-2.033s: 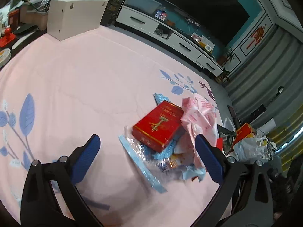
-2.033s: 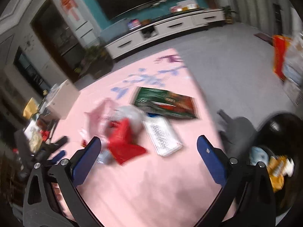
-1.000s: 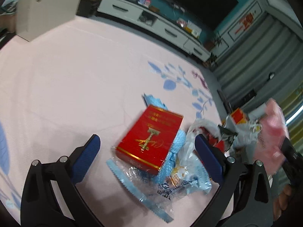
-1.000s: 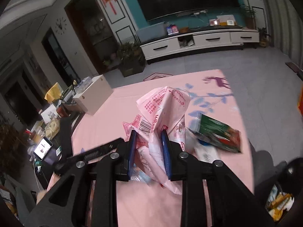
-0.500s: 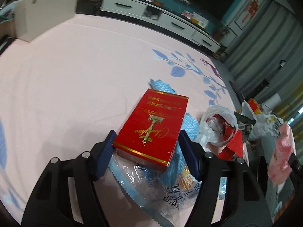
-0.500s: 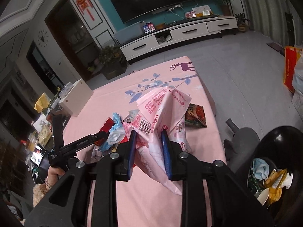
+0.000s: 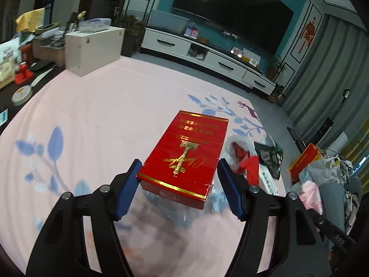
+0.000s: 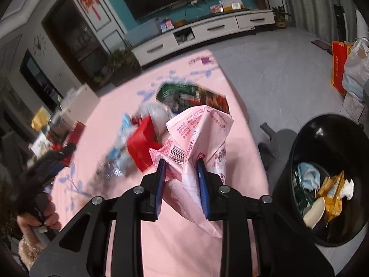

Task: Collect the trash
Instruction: 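Grasp the red cigarette box with the left tool while the right grasps the pink bag, then lift the red box and pink bag and carry both toward the black bin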

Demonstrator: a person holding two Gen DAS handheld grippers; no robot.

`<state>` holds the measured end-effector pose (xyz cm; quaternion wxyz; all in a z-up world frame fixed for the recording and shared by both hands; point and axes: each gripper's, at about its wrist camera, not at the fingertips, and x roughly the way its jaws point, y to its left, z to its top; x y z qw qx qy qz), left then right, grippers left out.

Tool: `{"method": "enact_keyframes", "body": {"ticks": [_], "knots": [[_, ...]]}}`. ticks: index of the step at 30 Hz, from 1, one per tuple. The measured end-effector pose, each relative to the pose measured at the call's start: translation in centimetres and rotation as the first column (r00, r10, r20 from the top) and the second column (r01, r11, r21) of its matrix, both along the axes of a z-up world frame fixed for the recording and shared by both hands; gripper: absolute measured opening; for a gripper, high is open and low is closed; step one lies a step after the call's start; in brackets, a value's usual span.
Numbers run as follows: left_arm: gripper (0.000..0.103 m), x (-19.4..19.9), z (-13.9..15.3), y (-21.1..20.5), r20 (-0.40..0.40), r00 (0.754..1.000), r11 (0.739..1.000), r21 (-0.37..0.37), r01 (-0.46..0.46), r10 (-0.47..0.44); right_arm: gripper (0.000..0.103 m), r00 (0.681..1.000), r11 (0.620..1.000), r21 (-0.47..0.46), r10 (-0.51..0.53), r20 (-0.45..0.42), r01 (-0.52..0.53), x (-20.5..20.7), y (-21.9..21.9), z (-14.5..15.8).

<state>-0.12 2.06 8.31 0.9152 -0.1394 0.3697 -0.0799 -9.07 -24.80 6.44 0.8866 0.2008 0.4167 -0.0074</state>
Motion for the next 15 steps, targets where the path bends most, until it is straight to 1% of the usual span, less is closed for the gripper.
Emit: {"method": "enact_keyframes", "body": {"ticks": [2,4,5,7,9,11,13,15], "knots": [[0.068,-1.7,-0.6,0.1,-0.006,1.0,1.0,-0.016,-0.021,0.021,0.028,0.999,1.0,-0.011,0.018,-0.036,-0.019,-0.4,0.3,-1.4],[0.068,-3.4,-1.2,0.2,-0.015,1.0,0.999,-0.034,-0.026,0.026,0.028,0.997,0.999,0.0,0.033,-0.068,-0.033,-0.6,0.6,-2.6],[0.068,-4.2,-1.4,0.1,-0.015,1.0,0.999,-0.034,-0.019,0.018,0.028,0.997,0.999,0.007,0.044,-0.068,-0.043,-0.7,0.8,-2.9],[0.068,-6.0,-1.9,-0.4,-0.007,1.0,1.0,-0.007,-0.013,0.013,0.028,0.996,0.999,-0.007,0.05,-0.073,-0.05,-1.0,1.2,-3.1],[0.068,-7.1,-2.5,-0.9,-0.007,1.0,1.0,0.018,-0.013,0.013,0.028,0.996,0.997,-0.042,0.059,-0.064,-0.062,-1.5,1.8,-3.0],[0.068,-8.3,-3.3,-1.1,-0.029,0.999,0.999,0.03,-0.012,0.013,0.028,0.995,0.997,-0.032,0.072,-0.071,-0.075,-1.9,2.0,-3.4],[0.068,-8.9,-4.2,-1.3,-0.061,0.998,0.999,0.038,-0.005,0.007,0.028,0.994,0.997,-0.016,0.08,-0.077,-0.082,-2.1,2.0,-3.8],[0.068,-9.2,-4.8,-1.6,-0.076,0.997,0.998,0.055,-0.002,0.006,0.028,0.994,0.997,-0.005,0.077,-0.082,-0.077,-2.2,1.9,-3.9]]}}
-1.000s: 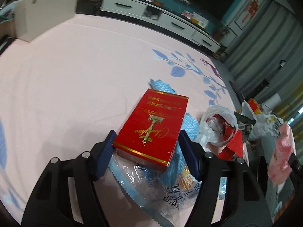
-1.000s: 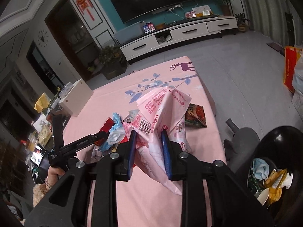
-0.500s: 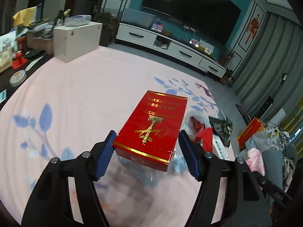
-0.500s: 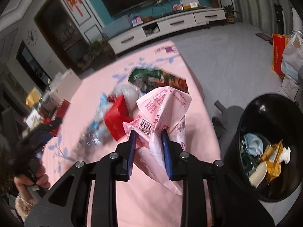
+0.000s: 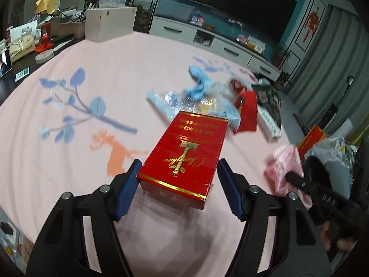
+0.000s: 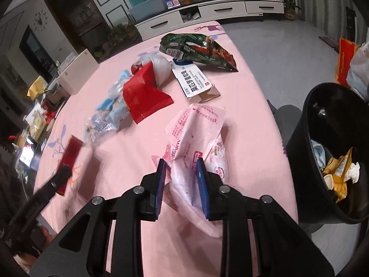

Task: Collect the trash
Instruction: 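Lift the red box and pink bag and carry both toward the black bin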

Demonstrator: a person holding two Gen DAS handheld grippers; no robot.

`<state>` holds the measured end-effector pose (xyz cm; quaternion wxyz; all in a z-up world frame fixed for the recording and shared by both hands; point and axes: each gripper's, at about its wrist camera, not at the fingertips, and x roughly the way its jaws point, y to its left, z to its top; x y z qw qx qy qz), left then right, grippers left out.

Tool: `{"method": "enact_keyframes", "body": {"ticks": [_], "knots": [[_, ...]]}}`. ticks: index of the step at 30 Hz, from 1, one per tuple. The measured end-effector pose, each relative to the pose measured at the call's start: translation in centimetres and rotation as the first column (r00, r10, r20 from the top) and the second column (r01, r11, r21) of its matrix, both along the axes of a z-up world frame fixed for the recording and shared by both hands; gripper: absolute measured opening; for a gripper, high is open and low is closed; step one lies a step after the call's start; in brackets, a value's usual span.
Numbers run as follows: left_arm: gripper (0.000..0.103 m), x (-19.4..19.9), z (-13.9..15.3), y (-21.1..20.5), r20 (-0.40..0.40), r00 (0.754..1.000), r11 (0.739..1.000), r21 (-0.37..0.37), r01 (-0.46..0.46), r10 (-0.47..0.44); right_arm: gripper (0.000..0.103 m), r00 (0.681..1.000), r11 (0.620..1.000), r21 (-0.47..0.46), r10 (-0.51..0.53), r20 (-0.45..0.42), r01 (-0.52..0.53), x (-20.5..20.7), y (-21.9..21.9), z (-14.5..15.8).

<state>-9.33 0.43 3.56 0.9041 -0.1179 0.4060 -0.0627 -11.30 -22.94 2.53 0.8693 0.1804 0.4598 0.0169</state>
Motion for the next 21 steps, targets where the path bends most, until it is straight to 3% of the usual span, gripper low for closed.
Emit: {"method": "enact_keyframes", "body": {"ticks": [6,16,21], "knots": [[0.068,-0.5,-0.9,-0.7,-0.025,1.0,1.0,0.011,0.002,-0.002,0.028,0.998,0.998,0.045,-0.031,-0.05,0.033,0.2,-0.3,-0.7],[0.068,-0.4,-2.0,-1.2,-0.07,0.998,1.0,-0.009,0.004,-0.005,0.029,0.992,0.995,-0.088,-0.059,-0.114,0.049,1.3,1.5,-1.0],[0.068,-0.6,-2.2,-1.5,-0.064,0.998,1.0,0.025,0.018,-0.016,0.036,0.988,0.995,-0.079,-0.074,-0.134,0.064,1.9,1.6,-1.2]]}}
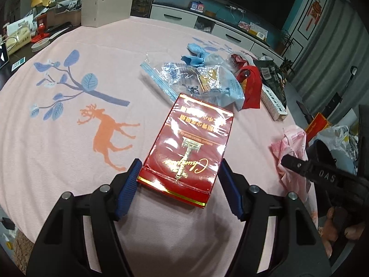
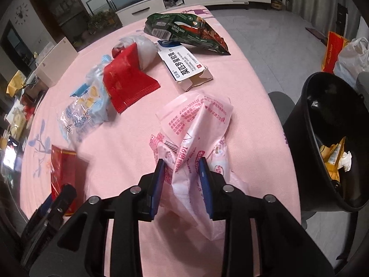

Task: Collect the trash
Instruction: 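Lift the red box and pink bag and carry both toward the black bin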

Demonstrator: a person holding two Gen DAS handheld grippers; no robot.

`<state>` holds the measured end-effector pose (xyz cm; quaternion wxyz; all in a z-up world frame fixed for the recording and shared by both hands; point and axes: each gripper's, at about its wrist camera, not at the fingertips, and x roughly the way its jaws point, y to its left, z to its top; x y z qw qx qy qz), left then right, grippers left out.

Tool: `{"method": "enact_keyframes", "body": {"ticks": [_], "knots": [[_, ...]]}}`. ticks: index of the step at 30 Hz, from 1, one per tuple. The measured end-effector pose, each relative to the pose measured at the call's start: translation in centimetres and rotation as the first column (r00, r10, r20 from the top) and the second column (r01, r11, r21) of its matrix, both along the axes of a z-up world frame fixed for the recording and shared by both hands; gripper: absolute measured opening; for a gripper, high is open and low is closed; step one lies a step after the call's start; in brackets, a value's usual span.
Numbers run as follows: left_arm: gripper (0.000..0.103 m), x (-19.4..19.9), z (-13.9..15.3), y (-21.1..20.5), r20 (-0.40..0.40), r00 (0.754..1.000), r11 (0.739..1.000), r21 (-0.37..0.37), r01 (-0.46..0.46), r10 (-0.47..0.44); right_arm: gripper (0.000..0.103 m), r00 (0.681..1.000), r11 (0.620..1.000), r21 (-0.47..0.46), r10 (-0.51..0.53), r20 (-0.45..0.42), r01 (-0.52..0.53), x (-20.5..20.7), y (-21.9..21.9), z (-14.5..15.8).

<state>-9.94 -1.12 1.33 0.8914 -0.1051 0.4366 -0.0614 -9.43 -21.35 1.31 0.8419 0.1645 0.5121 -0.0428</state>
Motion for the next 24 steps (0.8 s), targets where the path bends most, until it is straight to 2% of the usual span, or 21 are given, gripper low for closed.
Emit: {"method": "enact_keyframes", "body": {"ticks": [6,14,24], "knots": [[0.068,0.0,0.0,-0.5,-0.001,1.0,0.999,0.043,0.0,0.0,0.046,0.999,1.0,-0.008,0.01,-0.035,-0.01,1.2,0.5,0.0],[0.068,0.0,0.0,-1.0,-0.009,1.0,0.997,0.078,-0.016,0.016,0.047,0.999,0.997,-0.071,0.032,0.002,-0.032,0.8,1.2,0.0],[0.068,0.0,0.1,-1.1,-0.002,1.0,0.997,0.075,-0.012,0.012,0.047,0.997,0.988,-0.137,0.071,0.039,-0.065,0.4,2.2,-0.2]]}}
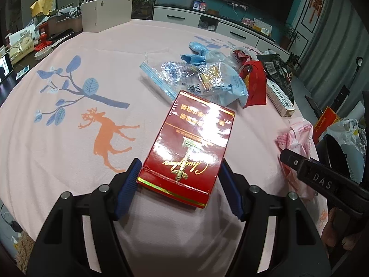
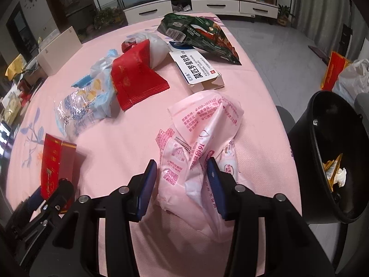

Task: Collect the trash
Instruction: 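Lift the red box and pink bag and carry both toward the black bin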

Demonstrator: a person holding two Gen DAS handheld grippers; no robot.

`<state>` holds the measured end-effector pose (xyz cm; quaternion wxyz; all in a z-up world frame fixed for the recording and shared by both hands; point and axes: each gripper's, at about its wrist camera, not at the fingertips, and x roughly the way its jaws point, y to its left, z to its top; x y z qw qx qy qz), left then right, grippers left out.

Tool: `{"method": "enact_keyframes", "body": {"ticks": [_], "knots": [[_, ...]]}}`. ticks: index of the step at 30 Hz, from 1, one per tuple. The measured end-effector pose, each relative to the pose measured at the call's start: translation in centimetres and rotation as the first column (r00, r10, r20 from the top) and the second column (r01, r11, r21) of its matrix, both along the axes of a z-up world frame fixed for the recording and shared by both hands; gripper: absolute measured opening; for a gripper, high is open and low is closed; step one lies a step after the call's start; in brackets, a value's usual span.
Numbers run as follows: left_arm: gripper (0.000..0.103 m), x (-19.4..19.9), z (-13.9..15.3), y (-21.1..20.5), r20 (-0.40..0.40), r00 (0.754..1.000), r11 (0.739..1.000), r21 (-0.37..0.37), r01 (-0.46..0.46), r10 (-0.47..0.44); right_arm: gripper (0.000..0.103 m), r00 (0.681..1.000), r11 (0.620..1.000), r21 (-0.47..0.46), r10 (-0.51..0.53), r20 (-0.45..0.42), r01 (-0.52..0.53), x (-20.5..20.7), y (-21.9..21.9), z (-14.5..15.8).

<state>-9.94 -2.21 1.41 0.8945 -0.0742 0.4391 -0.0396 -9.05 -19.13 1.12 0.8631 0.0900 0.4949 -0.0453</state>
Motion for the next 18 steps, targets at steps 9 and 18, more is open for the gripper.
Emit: {"method": "enact_keyframes", "body": {"ticks": [9,18], "knots": [[0.068,0.4,0.1,0.4,-0.009,1.0,1.0,-0.024,0.005,-0.006,0.047,0.998,0.999,0.0,0.05,0.041,-0.05,-0.6,-0.2,-0.2],[0.067,0.5,0.2,-0.2,-0.011,0.999,0.997,-0.065,0.037,-0.038,0.037,0.998,0.998,0.045,0.034,0.05,-0.036,-0.9,-1.2,0.2]]}}
